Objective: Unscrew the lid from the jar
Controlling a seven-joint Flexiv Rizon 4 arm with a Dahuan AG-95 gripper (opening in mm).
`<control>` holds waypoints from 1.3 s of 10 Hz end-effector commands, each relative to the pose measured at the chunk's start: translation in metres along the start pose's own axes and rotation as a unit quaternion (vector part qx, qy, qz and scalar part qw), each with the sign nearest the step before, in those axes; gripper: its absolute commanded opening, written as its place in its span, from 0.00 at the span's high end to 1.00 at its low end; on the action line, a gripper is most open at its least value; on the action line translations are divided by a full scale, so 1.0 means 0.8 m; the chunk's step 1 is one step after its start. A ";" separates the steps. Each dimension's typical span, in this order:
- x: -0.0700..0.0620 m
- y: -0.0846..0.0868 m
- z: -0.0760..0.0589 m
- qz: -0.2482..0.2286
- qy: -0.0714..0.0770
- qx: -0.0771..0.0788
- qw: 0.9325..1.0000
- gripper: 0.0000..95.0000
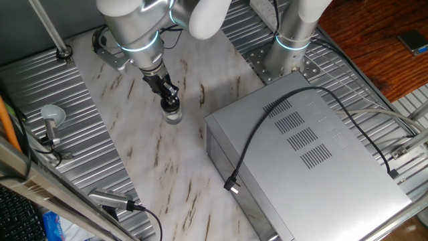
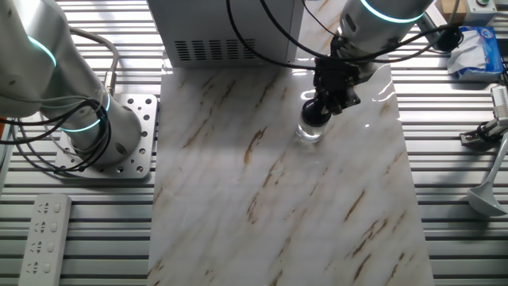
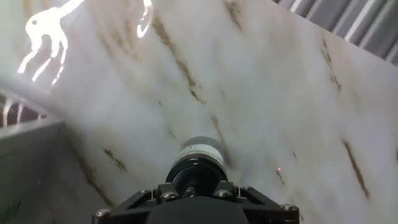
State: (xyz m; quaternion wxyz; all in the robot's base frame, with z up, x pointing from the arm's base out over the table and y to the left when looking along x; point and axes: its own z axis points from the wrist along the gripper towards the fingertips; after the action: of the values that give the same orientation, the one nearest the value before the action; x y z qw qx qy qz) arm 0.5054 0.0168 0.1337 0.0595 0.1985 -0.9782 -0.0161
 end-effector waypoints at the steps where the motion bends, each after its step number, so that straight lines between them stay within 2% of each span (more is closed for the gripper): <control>1: 0.000 0.000 0.000 -0.003 0.000 0.000 1.000 0.80; 2: -0.001 0.000 0.000 -0.020 0.000 0.001 1.000 0.80; 3: -0.001 0.000 0.000 -0.056 0.003 0.006 0.998 0.80; 5: -0.001 0.000 0.000 -0.121 0.005 0.010 0.993 0.80; 7: -0.001 0.000 0.000 -0.153 0.007 0.011 0.988 0.80; 11: -0.001 0.000 0.000 -0.187 0.008 0.016 0.982 0.80; 13: -0.001 0.000 0.000 -0.191 0.008 0.016 0.981 0.80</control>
State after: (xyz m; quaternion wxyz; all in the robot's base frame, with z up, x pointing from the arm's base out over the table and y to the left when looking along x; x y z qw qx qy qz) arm 0.5057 0.0164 0.1337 0.0605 0.3827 -0.9218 -0.0101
